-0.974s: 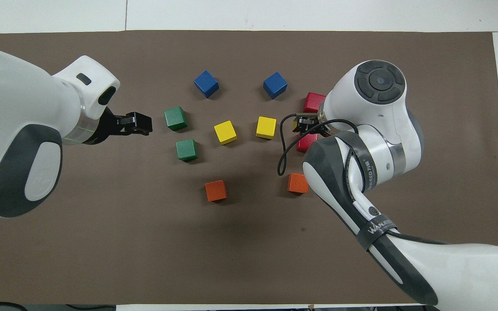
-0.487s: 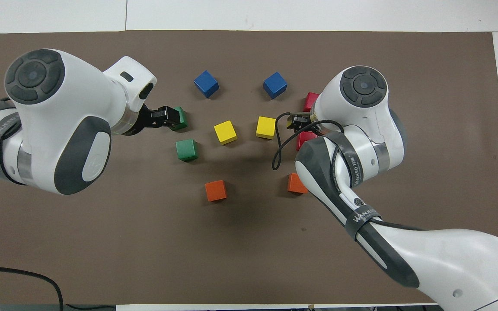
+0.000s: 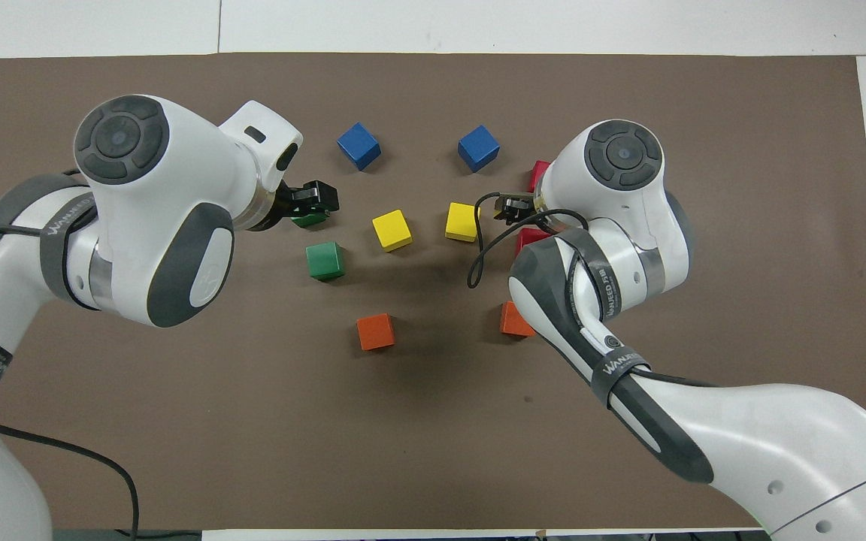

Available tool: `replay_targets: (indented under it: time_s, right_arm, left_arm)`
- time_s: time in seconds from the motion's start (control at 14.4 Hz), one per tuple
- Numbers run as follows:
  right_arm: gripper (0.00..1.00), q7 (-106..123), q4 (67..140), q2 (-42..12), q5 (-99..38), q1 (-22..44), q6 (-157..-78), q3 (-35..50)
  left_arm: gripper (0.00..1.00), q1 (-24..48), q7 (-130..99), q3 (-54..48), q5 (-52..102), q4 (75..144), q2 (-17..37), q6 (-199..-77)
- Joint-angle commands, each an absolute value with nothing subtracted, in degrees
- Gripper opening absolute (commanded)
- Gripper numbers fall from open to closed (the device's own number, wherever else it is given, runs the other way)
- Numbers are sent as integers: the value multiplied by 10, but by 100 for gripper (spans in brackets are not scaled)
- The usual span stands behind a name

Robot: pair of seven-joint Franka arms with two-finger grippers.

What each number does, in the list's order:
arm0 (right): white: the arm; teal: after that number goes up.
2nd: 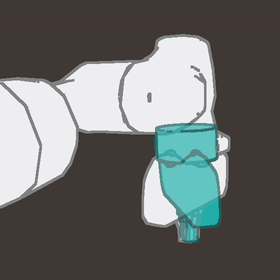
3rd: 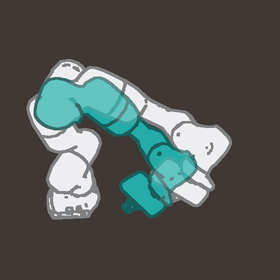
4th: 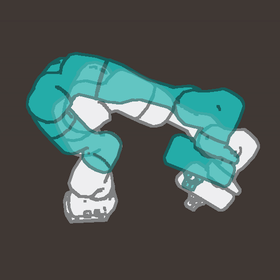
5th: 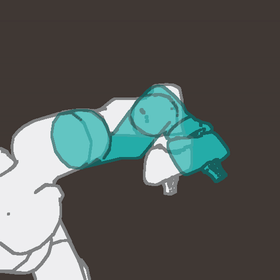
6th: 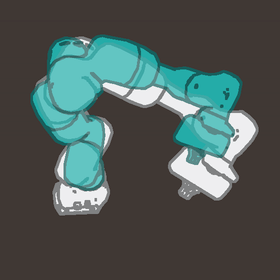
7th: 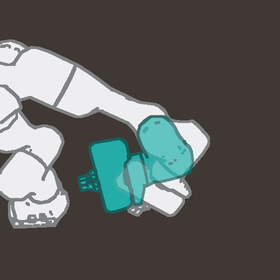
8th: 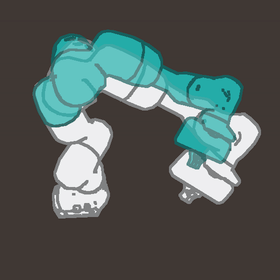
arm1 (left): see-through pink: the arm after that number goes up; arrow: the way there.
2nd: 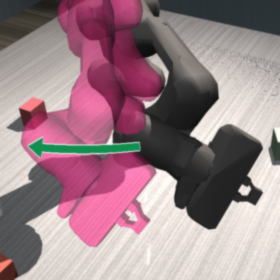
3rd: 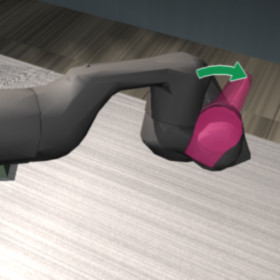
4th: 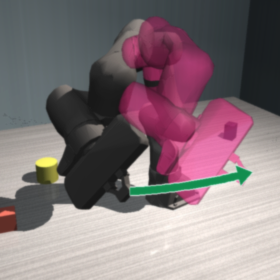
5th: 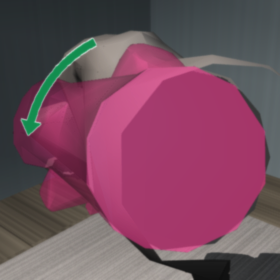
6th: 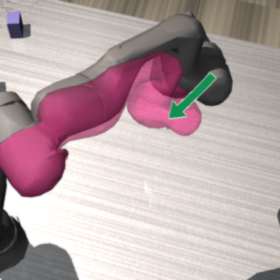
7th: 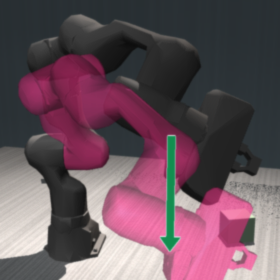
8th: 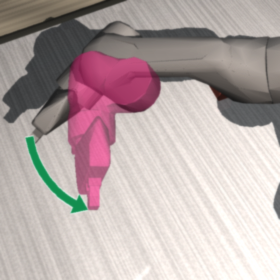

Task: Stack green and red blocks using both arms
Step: 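Grasp the red block with the right gripper while the left gripper grasps green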

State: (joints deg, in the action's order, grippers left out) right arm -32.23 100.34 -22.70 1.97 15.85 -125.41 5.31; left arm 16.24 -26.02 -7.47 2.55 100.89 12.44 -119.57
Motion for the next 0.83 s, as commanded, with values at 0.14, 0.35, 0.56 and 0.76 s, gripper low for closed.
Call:
replay_targets:
  time_s: [0.14, 0.35, 0.56, 0.76]
  right_arm:
    - [99, -338, 1014, -232, 38, 160, -1272, 53]
    - [100, -334, 1039, -227, 38, 159, -1298, 53]
    - [100, -334, 1065, -220, 38, 159, -1314, 53]
    - [100, -334, 1076, -217, 38, 160, -1325, 53]
  left_arm:
    - [100, 171, -266, -66, 33, 1005, 142, -1218]
    - [100, 181, -271, -65, 30, 1005, 149, -1220]
    - [100, 180, -271, -64, 28, 1005, 156, -1225]
    - [100, 179, -298, -63, 26, 1010, 161, -1243]
